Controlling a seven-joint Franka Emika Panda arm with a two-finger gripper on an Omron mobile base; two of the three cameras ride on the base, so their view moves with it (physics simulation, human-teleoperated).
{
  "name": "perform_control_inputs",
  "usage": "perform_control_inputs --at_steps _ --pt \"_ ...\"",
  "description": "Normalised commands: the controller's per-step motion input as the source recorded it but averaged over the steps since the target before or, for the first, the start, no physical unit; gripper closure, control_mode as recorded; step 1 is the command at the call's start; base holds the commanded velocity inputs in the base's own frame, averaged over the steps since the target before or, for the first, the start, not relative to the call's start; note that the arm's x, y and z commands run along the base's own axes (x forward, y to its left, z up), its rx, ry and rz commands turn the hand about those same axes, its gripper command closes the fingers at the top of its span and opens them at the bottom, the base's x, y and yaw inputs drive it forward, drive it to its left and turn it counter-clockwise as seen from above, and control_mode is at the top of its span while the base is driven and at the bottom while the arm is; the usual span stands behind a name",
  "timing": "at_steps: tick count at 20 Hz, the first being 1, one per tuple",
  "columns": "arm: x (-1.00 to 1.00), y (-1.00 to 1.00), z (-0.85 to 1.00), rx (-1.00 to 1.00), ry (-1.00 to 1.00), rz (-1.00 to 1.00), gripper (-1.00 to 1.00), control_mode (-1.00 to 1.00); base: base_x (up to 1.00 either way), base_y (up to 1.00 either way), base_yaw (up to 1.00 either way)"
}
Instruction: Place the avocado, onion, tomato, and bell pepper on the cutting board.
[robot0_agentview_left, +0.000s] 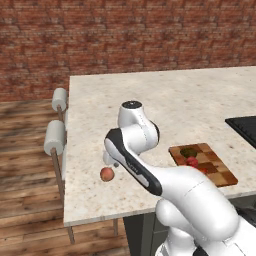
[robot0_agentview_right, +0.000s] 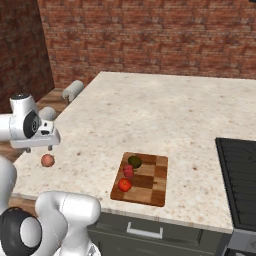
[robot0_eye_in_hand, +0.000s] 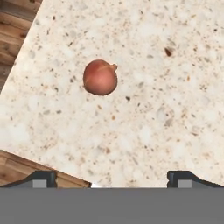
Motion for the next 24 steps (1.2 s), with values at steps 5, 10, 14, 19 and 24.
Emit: perform_control_inputs --at_steps 5,10,14,19,24 --pt "0.62 0.37 -0.02 0.00 0.01 0.00 -1.00 -1.00 0.00 0.00 0.00" --pt "0.34 0.15 -0.16 0.00 0.02 0.00 -1.00 -1.00 0.00 0.00 0.00" --pt "0.30 0.00 -0.31 0.00 0.00 -0.02 -1.00 -1.00 0.00 0.00 0.00" --pt "0.37 0.10 -0.41 0.00 0.02 -0.03 -1.00 -1.00 0.00 0.00 0.00" --pt "0.30 0.24 -0.21 0.00 0.00 -0.03 -1.00 -1.00 0.00 0.00 0.00"
